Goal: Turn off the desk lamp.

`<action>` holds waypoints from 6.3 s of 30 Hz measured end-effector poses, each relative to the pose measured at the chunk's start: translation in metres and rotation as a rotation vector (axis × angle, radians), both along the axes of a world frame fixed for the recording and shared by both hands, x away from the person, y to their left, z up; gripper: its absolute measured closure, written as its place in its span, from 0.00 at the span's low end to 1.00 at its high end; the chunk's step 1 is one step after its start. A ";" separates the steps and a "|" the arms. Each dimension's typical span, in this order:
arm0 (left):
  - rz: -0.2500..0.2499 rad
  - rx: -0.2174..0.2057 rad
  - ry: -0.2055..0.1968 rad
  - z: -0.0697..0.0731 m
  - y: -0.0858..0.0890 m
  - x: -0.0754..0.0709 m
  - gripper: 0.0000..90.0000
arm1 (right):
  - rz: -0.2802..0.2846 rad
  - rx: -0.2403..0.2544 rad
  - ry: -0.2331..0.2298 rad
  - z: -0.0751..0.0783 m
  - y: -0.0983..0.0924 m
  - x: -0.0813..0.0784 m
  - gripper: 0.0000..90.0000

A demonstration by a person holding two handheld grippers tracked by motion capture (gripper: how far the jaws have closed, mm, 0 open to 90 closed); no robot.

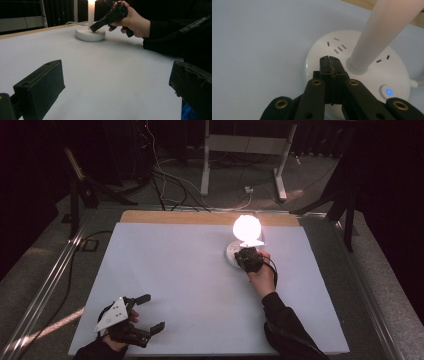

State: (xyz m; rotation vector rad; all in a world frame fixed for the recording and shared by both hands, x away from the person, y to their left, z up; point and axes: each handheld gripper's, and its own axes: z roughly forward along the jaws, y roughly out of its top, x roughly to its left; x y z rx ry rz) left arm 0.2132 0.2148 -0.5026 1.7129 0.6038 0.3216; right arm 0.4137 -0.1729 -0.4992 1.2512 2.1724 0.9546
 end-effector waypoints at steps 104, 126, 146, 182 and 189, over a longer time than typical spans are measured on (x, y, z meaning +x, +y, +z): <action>0.008 -0.002 -0.002 0.000 0.001 0.000 0.01 | -0.024 0.000 -0.040 -0.003 0.005 -0.005 1.00; 0.010 -0.001 -0.005 0.000 0.001 0.000 0.01 | 0.004 0.030 -0.078 0.015 0.005 -0.016 0.96; 0.008 -0.007 -0.005 0.001 0.001 0.000 0.01 | 0.209 0.231 -0.050 0.042 -0.008 -0.043 0.08; 0.006 -0.002 -0.006 0.001 0.000 -0.001 0.01 | 0.371 0.246 -0.034 0.013 -0.091 -0.131 0.00; 0.003 0.002 -0.007 0.001 0.000 -0.001 0.01 | 0.355 0.231 0.009 -0.001 -0.108 -0.144 0.00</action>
